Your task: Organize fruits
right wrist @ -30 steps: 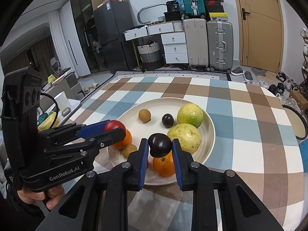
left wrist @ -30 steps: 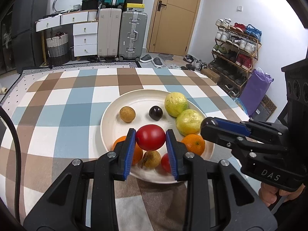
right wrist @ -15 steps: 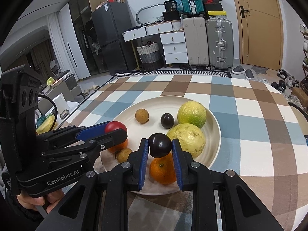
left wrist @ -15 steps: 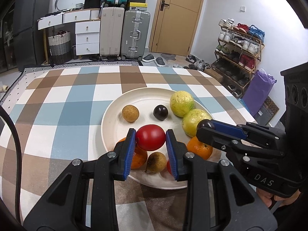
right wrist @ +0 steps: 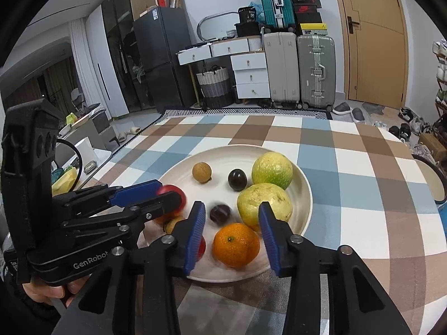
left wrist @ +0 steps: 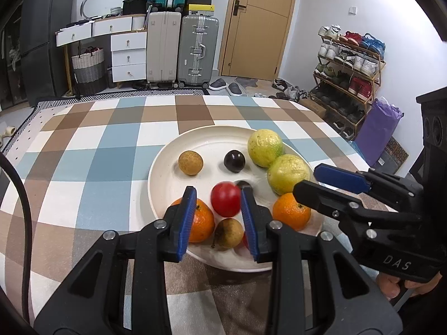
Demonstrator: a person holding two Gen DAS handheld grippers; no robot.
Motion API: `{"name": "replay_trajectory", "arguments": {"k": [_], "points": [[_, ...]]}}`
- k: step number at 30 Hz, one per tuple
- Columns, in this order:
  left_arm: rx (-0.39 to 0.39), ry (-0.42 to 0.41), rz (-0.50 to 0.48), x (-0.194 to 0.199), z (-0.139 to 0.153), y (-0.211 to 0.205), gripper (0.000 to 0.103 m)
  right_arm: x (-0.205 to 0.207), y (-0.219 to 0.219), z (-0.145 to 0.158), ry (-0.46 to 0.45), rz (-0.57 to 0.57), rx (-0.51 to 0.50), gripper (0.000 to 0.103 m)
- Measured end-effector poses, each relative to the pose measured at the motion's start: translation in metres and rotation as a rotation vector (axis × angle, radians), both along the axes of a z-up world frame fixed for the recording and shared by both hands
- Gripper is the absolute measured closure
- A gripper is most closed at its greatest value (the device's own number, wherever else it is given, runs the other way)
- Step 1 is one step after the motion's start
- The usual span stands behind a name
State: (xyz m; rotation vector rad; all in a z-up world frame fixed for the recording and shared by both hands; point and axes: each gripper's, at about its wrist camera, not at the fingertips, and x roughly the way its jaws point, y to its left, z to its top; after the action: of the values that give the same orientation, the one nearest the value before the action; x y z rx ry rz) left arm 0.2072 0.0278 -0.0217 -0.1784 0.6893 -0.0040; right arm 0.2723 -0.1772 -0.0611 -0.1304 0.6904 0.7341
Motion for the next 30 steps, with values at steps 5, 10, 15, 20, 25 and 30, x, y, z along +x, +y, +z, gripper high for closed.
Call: {"name": "replay_trajectory", "arguments": {"k": [5, 10, 15, 20, 25, 30], "points": [[0.008, 0.001, 0.001, -0.007, 0.002, 0.0, 0.062, -0.005, -0.004, 0.0, -0.024, -0.009, -0.027, 0.045], [0.025, -0.022, 0.038, -0.021, 0.009, 0.001, 0.021, -0.008, -0.013, 0.006, -0.038, -0.029, -0.008, 0.015], [0.017, -0.038, 0.062, -0.036, 0.014, 0.006, 0.007, -0.012, -0.026, 0.01, -0.036, -0.045, 0.037, 0.001], [0.015, -0.077, 0.081, -0.056, 0.019, 0.008, 0.0, -0.02, -0.034, 0.014, -0.055, -0.03, 0.063, 0.0], [0.014, -0.118, 0.096, -0.074, 0.025, 0.009, 0.0, -0.034, -0.036, 0.018, -0.095, -0.006, 0.075, 0.0], [0.039, -0.169, 0.115, -0.09, 0.03, 0.008, 0.0, -0.046, -0.039, 0.021, -0.136, 0.002, 0.085, 0.0]]}}
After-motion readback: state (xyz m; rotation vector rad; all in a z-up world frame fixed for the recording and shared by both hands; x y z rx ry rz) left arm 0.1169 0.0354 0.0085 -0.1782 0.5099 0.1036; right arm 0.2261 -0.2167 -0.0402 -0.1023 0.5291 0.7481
